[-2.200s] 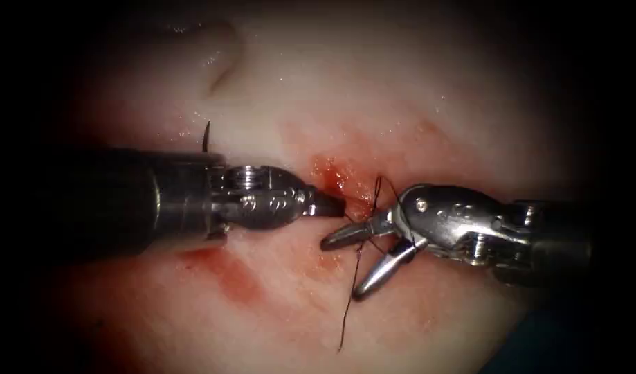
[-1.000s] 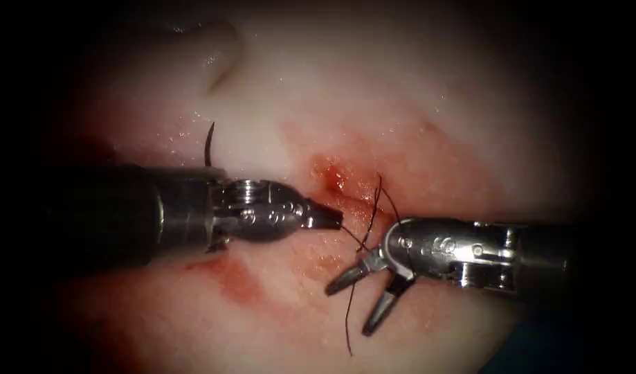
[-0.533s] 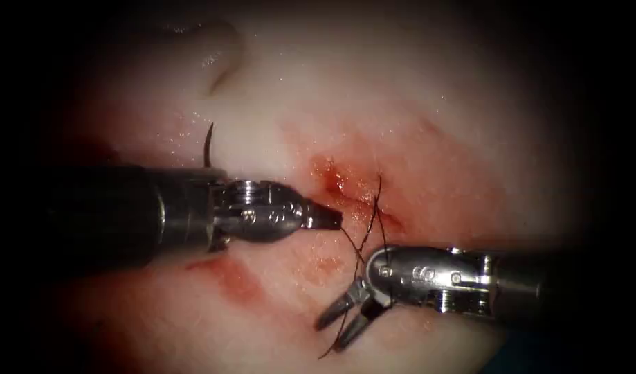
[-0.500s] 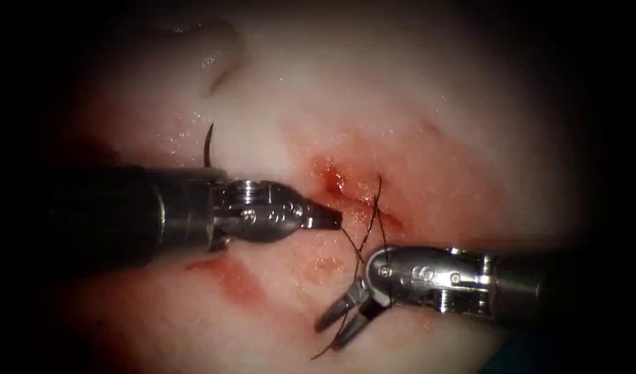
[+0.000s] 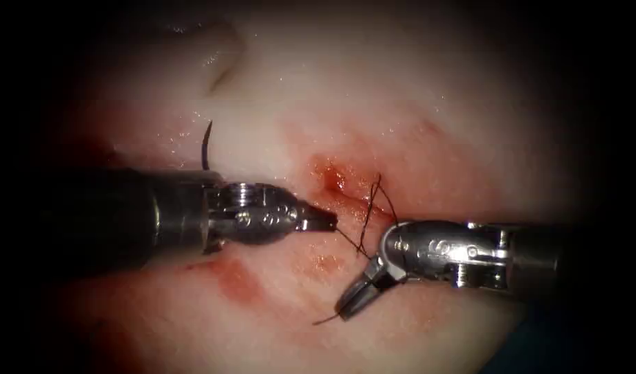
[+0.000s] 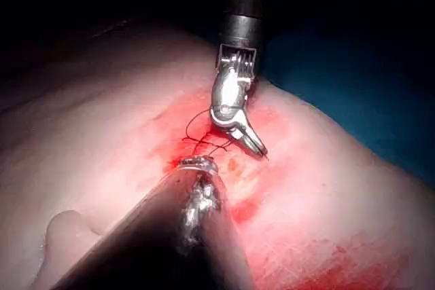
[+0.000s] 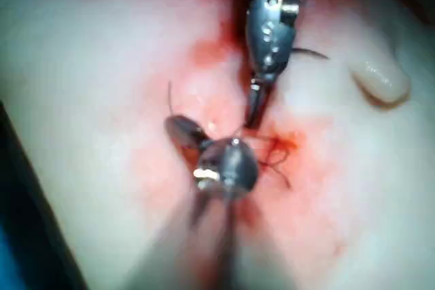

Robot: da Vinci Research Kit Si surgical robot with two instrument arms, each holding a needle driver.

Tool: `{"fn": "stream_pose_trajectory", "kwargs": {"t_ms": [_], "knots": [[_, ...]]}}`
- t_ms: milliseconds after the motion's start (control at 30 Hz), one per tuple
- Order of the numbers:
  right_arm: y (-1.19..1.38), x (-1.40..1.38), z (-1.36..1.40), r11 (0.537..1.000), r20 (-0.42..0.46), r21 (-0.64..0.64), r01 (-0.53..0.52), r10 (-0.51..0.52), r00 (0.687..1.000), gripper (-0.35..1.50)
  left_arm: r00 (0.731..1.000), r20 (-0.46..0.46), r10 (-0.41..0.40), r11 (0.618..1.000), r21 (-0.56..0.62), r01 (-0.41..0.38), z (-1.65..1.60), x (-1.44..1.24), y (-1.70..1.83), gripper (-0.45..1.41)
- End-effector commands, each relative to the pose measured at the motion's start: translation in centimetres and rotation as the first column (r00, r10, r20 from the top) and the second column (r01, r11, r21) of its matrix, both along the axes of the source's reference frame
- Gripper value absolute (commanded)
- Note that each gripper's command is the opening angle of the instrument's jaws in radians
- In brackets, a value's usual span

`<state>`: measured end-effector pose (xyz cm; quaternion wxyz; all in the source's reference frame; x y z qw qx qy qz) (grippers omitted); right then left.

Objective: Wound Closure

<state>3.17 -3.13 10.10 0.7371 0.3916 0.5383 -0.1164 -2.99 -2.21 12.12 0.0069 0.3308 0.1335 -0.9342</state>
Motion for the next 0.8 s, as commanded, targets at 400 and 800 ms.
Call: {"fn": "stream_pose_trajectory", "kwargs": {"t_ms": [400,800], "knots": [[0.57,-0.25,-0.08,0.974,0.046,0.071,-0.214,0.211,0.976,-0.35,1.0,-0.008,0.02,1.0,0.004,-0.02,0.0,0.06,-0.38,-0.45],[1.0,-0.39,0.2,0.938,0.125,0.045,-0.343,0.335,0.934,-0.35,0.999,-0.005,0.046,0.999,0.017,-0.046,-0.37,0.11,-1.06,-0.45]]}}
